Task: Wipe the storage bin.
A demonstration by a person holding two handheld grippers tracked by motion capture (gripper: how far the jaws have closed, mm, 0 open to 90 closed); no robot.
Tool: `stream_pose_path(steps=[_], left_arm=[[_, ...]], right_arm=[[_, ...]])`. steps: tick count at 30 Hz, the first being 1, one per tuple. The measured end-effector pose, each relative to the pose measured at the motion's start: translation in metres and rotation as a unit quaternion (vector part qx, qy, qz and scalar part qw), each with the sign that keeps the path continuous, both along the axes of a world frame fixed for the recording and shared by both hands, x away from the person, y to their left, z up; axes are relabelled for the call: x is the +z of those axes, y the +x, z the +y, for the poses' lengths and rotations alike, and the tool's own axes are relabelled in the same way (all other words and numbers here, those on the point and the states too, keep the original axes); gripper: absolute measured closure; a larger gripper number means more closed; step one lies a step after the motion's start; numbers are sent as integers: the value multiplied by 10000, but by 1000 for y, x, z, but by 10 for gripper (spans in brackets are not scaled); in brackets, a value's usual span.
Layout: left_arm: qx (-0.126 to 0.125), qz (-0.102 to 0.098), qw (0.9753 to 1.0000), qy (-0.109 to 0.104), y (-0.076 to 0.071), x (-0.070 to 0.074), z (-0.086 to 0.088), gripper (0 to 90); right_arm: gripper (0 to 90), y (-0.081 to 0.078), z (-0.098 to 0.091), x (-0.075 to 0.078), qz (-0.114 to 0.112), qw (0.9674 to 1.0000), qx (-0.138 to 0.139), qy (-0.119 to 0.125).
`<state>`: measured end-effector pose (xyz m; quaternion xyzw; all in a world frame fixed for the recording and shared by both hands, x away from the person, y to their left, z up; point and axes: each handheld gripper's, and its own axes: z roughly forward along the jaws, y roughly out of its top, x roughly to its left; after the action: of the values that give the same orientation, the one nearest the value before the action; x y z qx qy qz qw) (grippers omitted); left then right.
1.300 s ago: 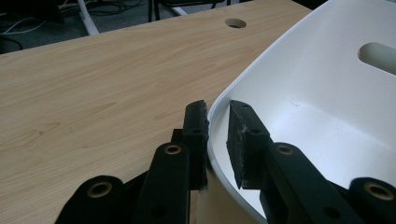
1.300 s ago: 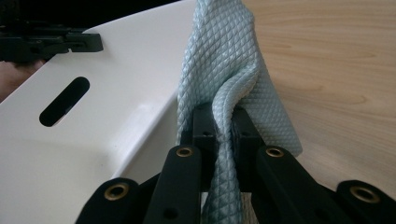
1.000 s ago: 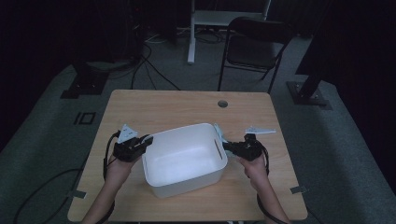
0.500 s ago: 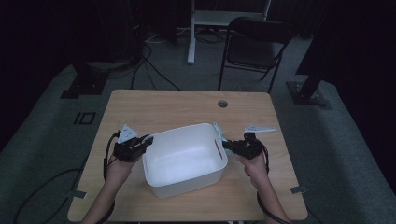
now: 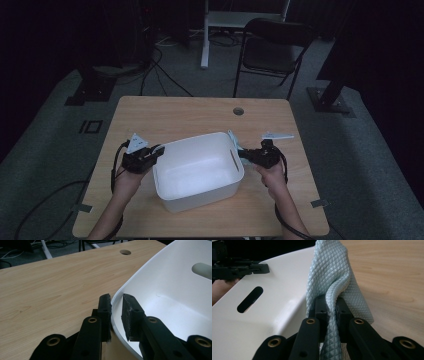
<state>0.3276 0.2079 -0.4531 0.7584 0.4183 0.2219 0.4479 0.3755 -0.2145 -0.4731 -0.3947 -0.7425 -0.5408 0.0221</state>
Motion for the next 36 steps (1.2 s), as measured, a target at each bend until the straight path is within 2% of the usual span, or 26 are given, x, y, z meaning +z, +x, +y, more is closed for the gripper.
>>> stream_pose_path(steps=[4,6,8,11,13,17,20,23,26,29,32,33,36], left_arm=[[-17,2,10000,8,0,0,0,779],[-22,4,10000,2,0,0,0,779],[-22,4,10000,2,0,0,0,779],[-4,2,10000,-5,0,0,0,779],[-4,2,10000,-3,0,0,0,779],[-25,5,10000,5,0,0,0,780],[-30,6,10000,0,0,0,0,779],[-8,-1,10000,-22,0,0,0,780],[-6,1,10000,-4,0,0,0,779],[-21,3,10000,3,0,0,0,779],[-25,5,10000,2,0,0,0,779],[-31,6,10000,4,0,0,0,779],[-18,0,10000,8,0,0,0,779]], right_arm=[[838,1,-2,2,-21,10000,-7,3],[838,1,-2,5,-68,9999,-33,107],[838,2,-2,7,-106,9999,-20,52],[839,6,2,4,-49,10000,-10,-62],[839,7,2,-1,25,10000,-16,10],[839,9,1,2,33,10000,-5,-61],[839,11,0,6,-1,10000,8,99],[839,13,2,7,-14,10000,21,41],[839,15,3,0,86,10000,6,37],[839,17,4,0,113,9999,9,-76],[839,17,3,2,72,9999,15,-76],[839,18,2,5,37,9999,16,92],[839,20,4,7,-33,10000,25,39]])
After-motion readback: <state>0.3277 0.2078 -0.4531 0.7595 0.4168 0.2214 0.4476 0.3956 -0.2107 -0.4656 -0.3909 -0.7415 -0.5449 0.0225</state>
